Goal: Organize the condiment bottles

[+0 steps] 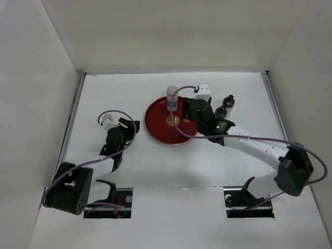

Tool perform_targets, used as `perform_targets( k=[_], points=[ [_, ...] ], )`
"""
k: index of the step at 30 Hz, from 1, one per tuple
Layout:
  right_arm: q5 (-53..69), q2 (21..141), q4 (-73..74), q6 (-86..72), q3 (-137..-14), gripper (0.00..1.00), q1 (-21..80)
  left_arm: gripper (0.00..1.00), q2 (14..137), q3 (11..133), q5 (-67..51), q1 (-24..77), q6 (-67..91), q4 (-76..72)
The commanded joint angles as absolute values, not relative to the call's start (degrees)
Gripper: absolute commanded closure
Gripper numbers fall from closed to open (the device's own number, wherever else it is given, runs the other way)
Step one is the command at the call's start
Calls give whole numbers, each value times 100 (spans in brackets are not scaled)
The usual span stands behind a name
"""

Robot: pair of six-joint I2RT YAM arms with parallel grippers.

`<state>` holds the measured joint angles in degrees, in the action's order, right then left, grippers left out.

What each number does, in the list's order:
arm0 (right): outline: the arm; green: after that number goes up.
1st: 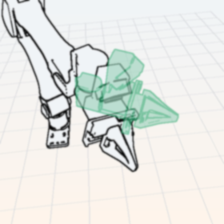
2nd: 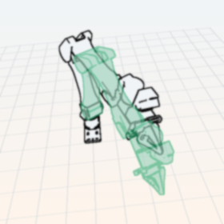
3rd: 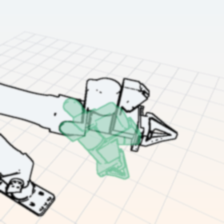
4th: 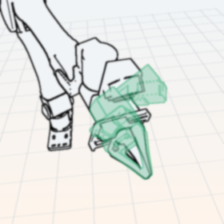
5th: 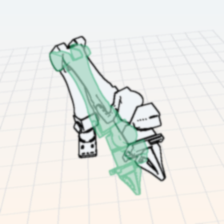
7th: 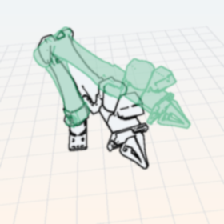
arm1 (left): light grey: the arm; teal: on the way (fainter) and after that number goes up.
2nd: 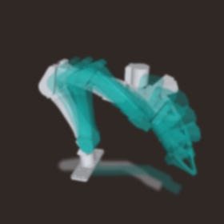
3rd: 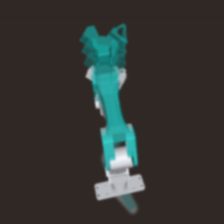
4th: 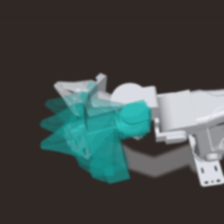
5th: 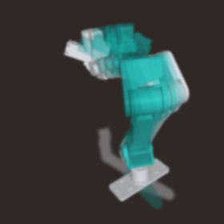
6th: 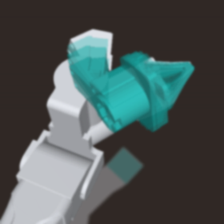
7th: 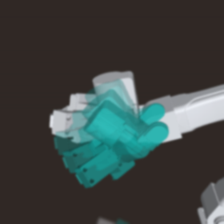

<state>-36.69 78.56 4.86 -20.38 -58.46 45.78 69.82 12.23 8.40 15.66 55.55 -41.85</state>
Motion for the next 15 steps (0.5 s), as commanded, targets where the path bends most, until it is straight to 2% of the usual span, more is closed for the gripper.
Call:
perform_targets(
  k=[1,8,15],
  points=[
    [-3104,8611,-552,-1872,-6590,37,4776,43,6873,1169,809,1455,5607,-4526],
    [-2655,10527,-826,-1696,-8172,35,4935,43,6829,1108,747,1340,5678,-4535],
    [-2637,11601,-879,-1661,-8964,30,4935,43,6768,1081,729,1367,5660,-4605]
  ],
)
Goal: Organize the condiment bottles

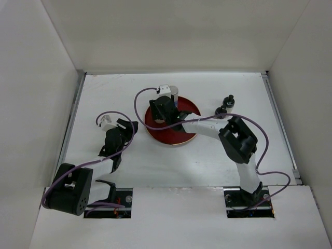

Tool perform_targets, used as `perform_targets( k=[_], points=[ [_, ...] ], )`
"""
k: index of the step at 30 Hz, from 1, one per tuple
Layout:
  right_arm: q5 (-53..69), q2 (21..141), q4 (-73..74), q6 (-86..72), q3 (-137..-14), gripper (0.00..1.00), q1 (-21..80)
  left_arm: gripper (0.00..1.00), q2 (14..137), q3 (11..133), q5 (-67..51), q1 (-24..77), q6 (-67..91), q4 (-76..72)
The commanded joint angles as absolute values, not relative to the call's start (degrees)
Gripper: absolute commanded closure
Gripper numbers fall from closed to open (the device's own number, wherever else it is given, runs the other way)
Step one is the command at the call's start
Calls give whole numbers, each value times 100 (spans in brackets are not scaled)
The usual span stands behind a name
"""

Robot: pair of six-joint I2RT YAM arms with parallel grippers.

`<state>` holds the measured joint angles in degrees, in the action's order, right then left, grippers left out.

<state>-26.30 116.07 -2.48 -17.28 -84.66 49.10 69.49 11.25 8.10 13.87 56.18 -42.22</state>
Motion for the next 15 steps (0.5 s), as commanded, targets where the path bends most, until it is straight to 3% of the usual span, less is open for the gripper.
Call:
perform_targets(
  k=[1,4,7,13,15],
  points=[
    [-2637,11636,-879,-1687,-8974,27,4935,43,6750,1081,747,1367,5643,-4605],
    [-2611,11567,-879,-1731,-8904,9,4935,43,6794,1099,747,1375,5634,-4605],
    [-2584,11129,-853,-1679,-8650,1,4935,43,6759,1064,773,1340,5660,-4605],
    [-2689,9118,-1011,-1722,-7096,1,4874,42,6750,1072,782,1393,5652,-4605],
    [-2917,8336,-985,-1810,-6332,5,4559,42,6802,1099,800,1419,5643,-4605]
  ],
)
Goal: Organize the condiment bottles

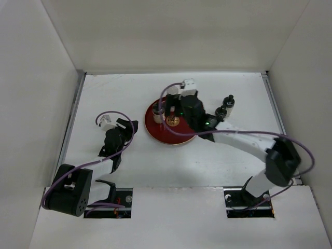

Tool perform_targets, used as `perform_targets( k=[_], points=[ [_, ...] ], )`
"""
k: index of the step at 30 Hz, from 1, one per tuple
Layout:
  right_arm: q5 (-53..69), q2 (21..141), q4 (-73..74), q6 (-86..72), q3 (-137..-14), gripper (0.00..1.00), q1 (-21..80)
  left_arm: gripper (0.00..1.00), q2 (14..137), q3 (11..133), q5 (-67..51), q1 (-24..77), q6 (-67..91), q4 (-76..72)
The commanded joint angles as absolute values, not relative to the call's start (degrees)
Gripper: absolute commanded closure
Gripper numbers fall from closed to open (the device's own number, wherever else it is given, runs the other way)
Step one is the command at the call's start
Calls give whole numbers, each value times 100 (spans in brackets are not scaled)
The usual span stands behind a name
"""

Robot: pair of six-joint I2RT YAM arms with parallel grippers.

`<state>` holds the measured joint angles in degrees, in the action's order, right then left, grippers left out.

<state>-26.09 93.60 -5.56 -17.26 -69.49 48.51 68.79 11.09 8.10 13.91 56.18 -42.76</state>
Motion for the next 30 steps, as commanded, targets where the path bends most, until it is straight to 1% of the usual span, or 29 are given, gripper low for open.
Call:
perform_targets(
  k=[1,3,6,8,11,15,19,22,23,25,27,30],
  points=[
    [-3057,8001,-932,-1889,-5989,6,4374,42,6829,1099,782,1419,5669,-4605],
    [-3295,7456,-774,-2047,-5417,8,3883,42,6829,1099,782,1428,5660,-4605],
    [-3559,7084,-310,-2162,-4975,0,3179,42,6829,1116,809,1402,5625,-4579],
    [-3673,7197,60,-2180,-4940,0,2775,42,6794,1107,791,1367,5643,-4579],
    [-3674,7513,114,-2223,-4852,0,2431,42,6750,1107,878,1410,5581,-4553],
    [-3130,8076,-210,-2276,-4895,0,2289,42,6750,1107,852,1393,5581,-4553],
    [-2945,8480,-544,-2338,-5009,0,2193,41,6785,1125,879,1419,5563,-4535],
    [-2909,8832,-598,-2303,-5211,7,2096,41,6733,1107,887,1410,5555,-4535],
    [-2935,8877,-598,-2329,-5229,12,2096,41,6732,1107,914,1428,5546,-4535],
    [-2962,8860,-589,-2347,-5238,26,2113,41,6776,1125,879,1419,5563,-4535],
    [-3136,8702,-589,-2286,-5238,32,2122,41,6768,1108,861,1402,5581,-4535],
    [-3620,8184,-545,-2101,-5282,38,2438,41,6820,1151,914,1472,5537,-4544]
  ],
)
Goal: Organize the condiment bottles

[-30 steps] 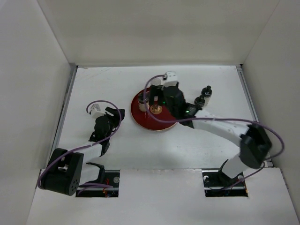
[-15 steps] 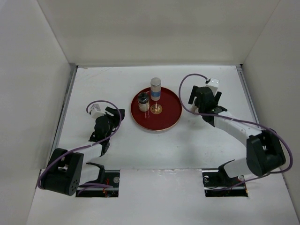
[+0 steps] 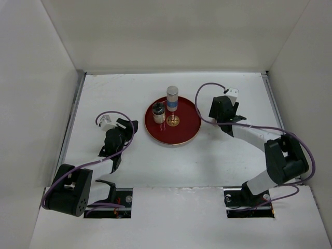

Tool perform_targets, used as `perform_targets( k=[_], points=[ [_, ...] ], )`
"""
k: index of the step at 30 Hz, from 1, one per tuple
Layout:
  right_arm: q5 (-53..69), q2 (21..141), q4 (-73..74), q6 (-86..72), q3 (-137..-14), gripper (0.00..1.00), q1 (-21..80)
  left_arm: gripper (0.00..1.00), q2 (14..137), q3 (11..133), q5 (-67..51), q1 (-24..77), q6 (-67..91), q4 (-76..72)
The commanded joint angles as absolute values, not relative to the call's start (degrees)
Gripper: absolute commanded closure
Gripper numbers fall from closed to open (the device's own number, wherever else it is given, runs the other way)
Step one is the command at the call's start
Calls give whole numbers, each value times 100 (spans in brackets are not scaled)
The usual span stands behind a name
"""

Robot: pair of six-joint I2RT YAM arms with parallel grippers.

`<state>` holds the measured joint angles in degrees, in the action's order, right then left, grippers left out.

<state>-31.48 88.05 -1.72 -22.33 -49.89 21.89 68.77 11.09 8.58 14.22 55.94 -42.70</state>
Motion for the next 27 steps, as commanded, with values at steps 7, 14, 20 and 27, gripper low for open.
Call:
perform_targets(
  k=[7,14,20,27],
  points=[
    [-3165,8594,-764,-1837,-6081,39,3141,41,6891,1169,862,1437,5563,-4570],
    [-2760,9956,-1116,-1872,-7021,38,3423,41,6741,1108,870,1384,5554,-4535],
    [-2672,10573,-1055,-1960,-7339,32,3476,41,6785,1125,861,1411,5563,-4535],
    [-2715,10030,-1046,-1952,-6988,0,3494,41,6820,1134,853,1419,5572,-4562]
  ],
)
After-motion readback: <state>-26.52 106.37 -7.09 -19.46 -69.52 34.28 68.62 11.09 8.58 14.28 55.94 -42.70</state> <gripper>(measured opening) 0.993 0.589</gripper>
